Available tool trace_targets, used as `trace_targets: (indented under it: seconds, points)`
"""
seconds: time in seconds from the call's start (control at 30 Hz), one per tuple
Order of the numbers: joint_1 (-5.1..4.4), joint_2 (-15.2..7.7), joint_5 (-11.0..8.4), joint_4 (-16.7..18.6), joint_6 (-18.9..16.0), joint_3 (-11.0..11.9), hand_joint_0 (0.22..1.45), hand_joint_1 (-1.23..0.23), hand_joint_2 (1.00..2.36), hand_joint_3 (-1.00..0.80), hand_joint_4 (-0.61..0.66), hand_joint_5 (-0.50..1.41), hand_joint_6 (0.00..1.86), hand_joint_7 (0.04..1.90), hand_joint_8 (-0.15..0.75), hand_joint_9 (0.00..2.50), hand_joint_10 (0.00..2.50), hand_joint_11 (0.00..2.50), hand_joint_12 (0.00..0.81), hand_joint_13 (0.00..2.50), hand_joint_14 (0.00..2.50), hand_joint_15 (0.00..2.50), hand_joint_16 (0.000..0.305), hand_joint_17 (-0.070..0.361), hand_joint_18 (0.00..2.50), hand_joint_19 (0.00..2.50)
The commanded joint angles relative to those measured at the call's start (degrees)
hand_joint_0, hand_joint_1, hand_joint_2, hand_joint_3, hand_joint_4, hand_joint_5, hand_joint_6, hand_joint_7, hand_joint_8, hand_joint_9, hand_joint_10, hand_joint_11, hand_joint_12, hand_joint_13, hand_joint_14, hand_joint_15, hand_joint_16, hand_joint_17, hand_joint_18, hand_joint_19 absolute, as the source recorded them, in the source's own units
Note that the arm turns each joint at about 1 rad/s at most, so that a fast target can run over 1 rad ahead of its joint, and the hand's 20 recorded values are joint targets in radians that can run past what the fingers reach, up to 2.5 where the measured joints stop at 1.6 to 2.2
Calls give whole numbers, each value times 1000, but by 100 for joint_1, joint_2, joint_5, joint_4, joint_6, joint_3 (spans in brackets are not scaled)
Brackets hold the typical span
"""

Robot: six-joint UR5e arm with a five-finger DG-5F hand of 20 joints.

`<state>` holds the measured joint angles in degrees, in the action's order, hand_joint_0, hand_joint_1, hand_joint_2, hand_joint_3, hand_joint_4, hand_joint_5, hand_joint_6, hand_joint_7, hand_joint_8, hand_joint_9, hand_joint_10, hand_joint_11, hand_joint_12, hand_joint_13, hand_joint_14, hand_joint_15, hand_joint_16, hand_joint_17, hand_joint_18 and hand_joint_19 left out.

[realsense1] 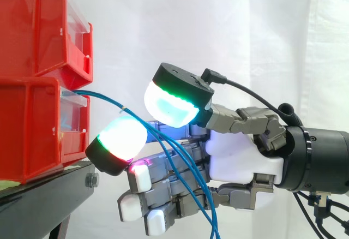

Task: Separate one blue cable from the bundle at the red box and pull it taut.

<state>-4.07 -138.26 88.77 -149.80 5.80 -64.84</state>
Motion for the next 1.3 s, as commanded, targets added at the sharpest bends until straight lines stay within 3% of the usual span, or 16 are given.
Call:
trace_targets:
  seconds: [0.0, 0.4, 0.6, 0.83, 1.03, 1.27]
  points:
    - [3, 0, 0, -6, 0, 6, 586, -552, 1004, -439, 181, -159, 674, 1078, 253, 810, 22, 911, 329, 776, 23, 564, 50, 114, 642, 751]
    - [11, 0, 0, -49, 0, 6, 585, -543, 1003, -463, 186, -157, 727, 1054, 261, 851, 22, 913, 332, 798, 21, 568, 50, 113, 660, 761]
    - [11, 0, 0, -58, 18, 15, 605, -577, 1015, -290, 174, -159, 751, 1039, 255, 857, 24, 920, 329, 802, 23, 572, 50, 112, 660, 761]
    - [29, 0, 0, -67, 62, 59, 603, -595, 1015, -259, 174, -167, 753, 1110, 260, 853, 24, 960, 331, 793, 23, 573, 50, 112, 656, 763]
    - [29, 0, 0, -67, 114, 59, 593, -642, 1011, -339, 202, -192, 847, 1074, 263, 878, 24, 1033, 334, 802, 23, 573, 50, 113, 667, 761]
    - [38, 0, 9, -67, 114, 68, 558, -581, 1002, -467, 202, -191, 848, 1075, 265, 882, 23, 1031, 335, 806, 22, 579, 51, 115, 678, 764]
